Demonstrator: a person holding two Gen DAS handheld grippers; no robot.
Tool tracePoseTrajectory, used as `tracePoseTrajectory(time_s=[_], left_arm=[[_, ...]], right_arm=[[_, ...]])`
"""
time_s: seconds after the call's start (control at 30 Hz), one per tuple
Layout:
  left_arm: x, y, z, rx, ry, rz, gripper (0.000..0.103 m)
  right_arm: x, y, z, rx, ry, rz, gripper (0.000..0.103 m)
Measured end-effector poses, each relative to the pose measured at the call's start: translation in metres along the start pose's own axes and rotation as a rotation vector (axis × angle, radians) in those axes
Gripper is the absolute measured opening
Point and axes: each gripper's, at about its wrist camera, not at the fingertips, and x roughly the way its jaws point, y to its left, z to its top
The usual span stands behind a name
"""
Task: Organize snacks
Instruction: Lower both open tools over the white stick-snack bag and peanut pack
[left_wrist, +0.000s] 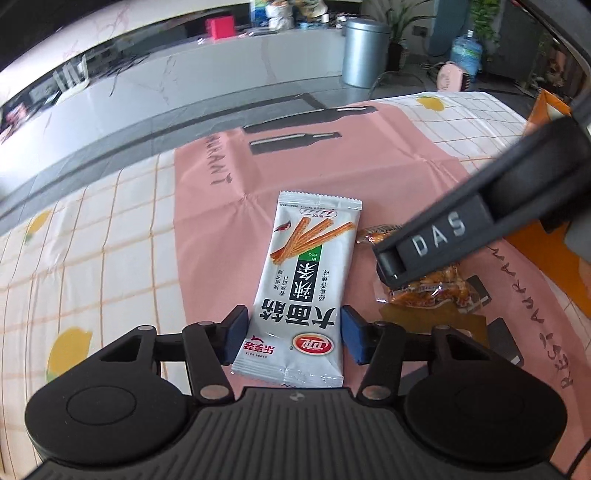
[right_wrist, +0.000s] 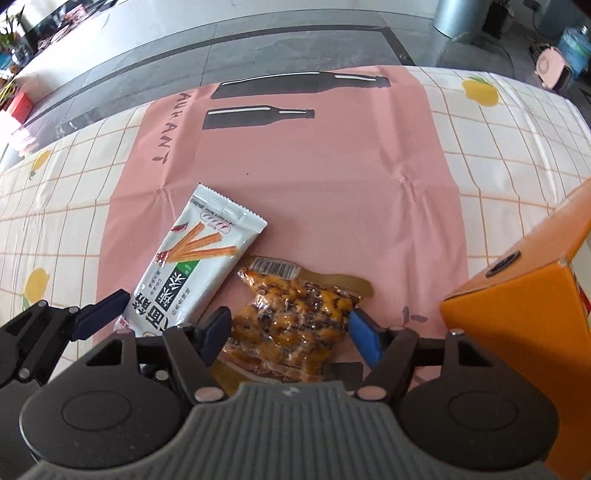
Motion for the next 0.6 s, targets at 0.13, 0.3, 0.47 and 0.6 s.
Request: tracePoseTrajectory(time_s=[0.13, 0.3, 0.47, 0.6], left_arm=[[-0.015, -0.002, -0.014, -0.123, 0.075, 0.055, 0.061], [-0.04, -0.01, -0.045, -0.299, 0.137, 0.09, 0.061], [-0.061, -0.031, -0.071, -0.353, 0.164, 0.125, 0.061], [-0.072, -0.046, -0.089, -0.386, 0.209, 0.135, 0.061]], right_arm=[[-0.005, 0.005, -0.013, -0.175, -0.008, 0.019, 0.068], [-0.015, 0.003, -0.047, -0.348, -0.013, 0.091, 0.067], [-0.037, 0.003, -0.093, -0.491, -0.055, 0.115, 0.051], [-0.048, 0.003, -0.125, -0.557, -0.045, 0.131, 0.047]])
